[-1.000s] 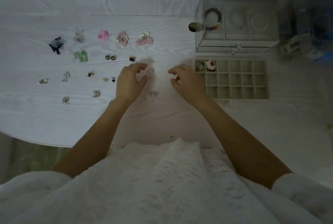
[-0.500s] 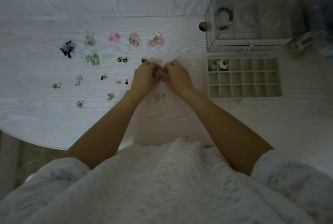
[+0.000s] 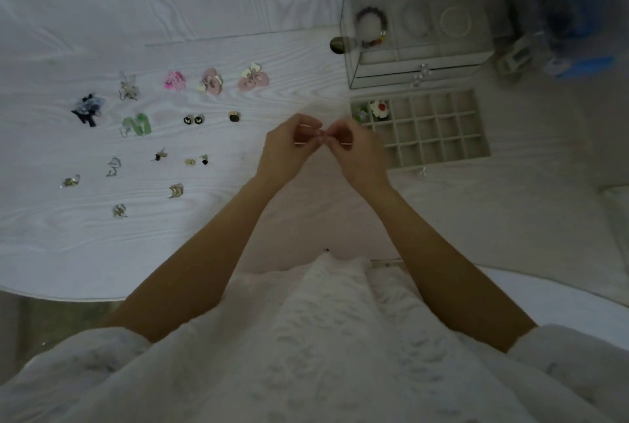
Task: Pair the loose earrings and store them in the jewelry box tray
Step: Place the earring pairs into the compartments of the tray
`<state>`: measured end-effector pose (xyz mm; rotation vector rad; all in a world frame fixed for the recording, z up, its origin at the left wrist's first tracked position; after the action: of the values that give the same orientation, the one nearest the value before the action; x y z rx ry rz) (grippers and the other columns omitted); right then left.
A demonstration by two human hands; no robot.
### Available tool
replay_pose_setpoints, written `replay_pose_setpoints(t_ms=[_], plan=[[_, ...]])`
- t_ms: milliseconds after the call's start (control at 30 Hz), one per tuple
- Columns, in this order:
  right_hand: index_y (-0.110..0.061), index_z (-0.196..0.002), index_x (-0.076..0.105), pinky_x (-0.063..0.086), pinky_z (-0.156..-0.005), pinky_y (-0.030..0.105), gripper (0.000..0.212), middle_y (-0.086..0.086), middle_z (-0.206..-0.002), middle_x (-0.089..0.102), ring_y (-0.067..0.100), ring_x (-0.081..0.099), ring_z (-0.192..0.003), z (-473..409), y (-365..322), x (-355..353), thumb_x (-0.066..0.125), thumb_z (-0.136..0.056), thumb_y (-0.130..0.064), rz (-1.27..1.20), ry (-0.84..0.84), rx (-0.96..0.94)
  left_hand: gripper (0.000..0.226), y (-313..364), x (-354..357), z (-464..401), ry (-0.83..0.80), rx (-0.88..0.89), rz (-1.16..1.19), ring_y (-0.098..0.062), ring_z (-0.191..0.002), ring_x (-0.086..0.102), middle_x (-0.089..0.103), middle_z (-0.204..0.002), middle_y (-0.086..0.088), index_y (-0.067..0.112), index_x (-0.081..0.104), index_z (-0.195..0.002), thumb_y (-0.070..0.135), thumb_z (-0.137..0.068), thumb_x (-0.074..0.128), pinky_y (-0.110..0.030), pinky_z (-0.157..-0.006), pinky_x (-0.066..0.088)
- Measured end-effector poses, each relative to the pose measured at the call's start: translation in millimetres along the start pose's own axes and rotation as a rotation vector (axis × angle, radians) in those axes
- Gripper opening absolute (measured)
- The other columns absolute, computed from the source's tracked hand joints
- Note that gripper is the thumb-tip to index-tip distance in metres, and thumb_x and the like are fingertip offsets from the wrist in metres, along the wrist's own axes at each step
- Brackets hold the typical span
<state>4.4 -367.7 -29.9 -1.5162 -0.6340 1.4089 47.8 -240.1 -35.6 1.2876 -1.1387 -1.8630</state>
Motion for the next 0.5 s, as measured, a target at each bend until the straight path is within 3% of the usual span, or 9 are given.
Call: replay_pose_setpoints(t_ms=[133,300,433,500], plan=[[-0.002,-0.092,0.061,0.047,-0.070,0.008,0.010,0.003,-0.085,0.064,-0.002,0.059,-0.074,3.8,17.7,-48.9,0.064,-0.083,-0.006,-0.137,0.107,0.084,0.021,30.4,41.8,-7.9,0.004,0.064,0.066,0.009,-0.073,0.061,0.067,-0.087,0.002,0.007,0.063,-0.098,0.009,-0.078,0.071,-0.005,-0.073,0.048],[-0.002,-0.095,0.064,0.045,-0.067,0.004,0.016,0.009,-0.091,0.068,0.003,0.059,-0.075,-3.6,39.8,-69.6,0.067,-0.081,-0.008,-0.057,0.094,0.152,0.026,31.8,74.2,-19.9,-0.033,0.063,-0.030,-0.014,-0.085,0.065,0.069,-0.093,-0.006,0.005,0.065,-0.105,0.006,-0.079,0.069,-0.004,-0.074,0.047],[0.000,-0.104,0.063,0.051,-0.081,0.022,0.025,0.014,-0.100,0.069,0.020,0.064,-0.092,-6.8,40.9,-65.4,0.067,-0.081,-0.006,-0.015,0.019,0.174,0.031,29.9,78.7,-22.3,-0.050,0.106,-0.192,-0.021,-0.092,0.066,0.070,-0.102,-0.013,0.006,0.063,-0.113,0.005,-0.082,0.064,-0.020,-0.085,0.050],[0.001,-0.107,0.063,0.049,-0.082,0.023,0.026,0.017,-0.103,0.068,0.023,0.064,-0.096,-6.4,39.0,-64.5,0.063,-0.081,-0.001,0.020,0.008,0.164,0.032,32.2,79.6,-21.6,-0.058,0.147,-0.276,-0.025,-0.094,0.067,0.070,-0.105,-0.015,0.007,0.062,-0.116,0.009,-0.084,0.062,-0.033,-0.089,0.052]])
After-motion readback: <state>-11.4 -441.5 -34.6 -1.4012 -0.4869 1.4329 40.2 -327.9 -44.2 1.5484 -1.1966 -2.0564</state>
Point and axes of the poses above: each hand's wrist, its own z-axis away from the middle knuckle, its own x-axis out of the palm, y = z × x, the point moved 4 cm from there along -z, towards the middle knuckle
